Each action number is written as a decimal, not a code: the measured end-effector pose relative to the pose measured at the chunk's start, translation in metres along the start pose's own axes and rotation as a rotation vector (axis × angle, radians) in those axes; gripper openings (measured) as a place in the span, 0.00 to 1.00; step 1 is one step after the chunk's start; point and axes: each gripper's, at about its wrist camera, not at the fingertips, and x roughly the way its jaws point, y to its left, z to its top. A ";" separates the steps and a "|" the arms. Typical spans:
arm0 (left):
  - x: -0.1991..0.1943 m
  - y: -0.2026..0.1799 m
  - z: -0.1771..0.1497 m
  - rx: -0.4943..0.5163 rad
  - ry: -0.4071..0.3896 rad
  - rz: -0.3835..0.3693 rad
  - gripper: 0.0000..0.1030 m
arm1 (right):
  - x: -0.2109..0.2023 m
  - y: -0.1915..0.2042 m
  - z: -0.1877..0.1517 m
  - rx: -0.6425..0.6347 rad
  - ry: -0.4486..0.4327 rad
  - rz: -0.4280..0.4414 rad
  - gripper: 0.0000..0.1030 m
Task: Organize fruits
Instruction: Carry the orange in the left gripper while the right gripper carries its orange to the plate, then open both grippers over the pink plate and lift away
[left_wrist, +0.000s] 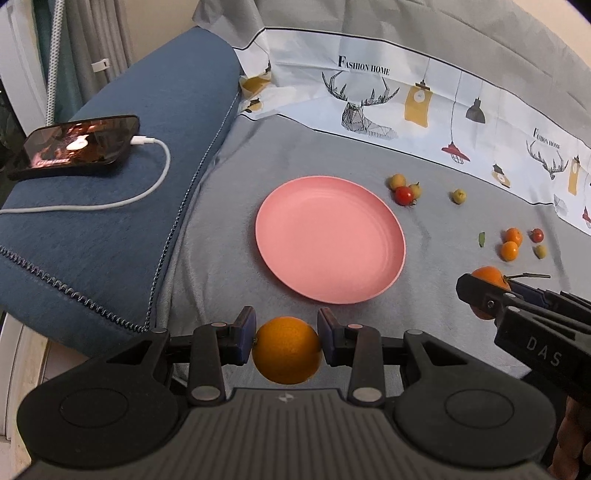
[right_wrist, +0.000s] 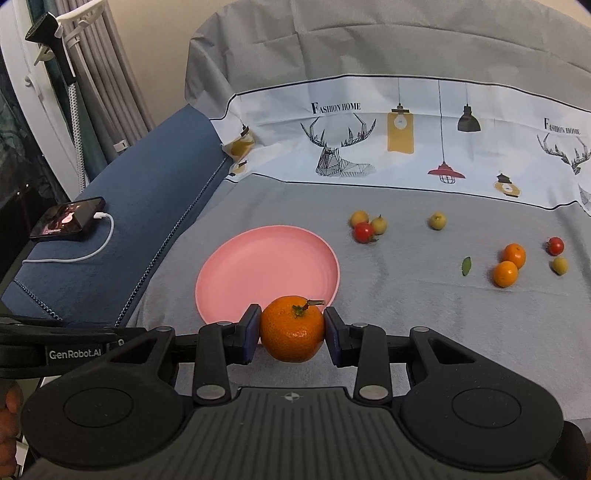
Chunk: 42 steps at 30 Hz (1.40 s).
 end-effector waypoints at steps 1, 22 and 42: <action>0.004 -0.001 0.002 0.003 0.002 0.003 0.39 | 0.003 0.000 0.001 0.000 0.004 0.001 0.37; 0.118 -0.014 0.047 0.074 0.117 0.043 0.39 | 0.105 -0.010 0.018 -0.013 0.133 -0.027 0.37; 0.139 -0.005 0.071 0.070 0.071 0.042 1.00 | 0.140 -0.039 0.041 0.088 0.122 0.020 0.65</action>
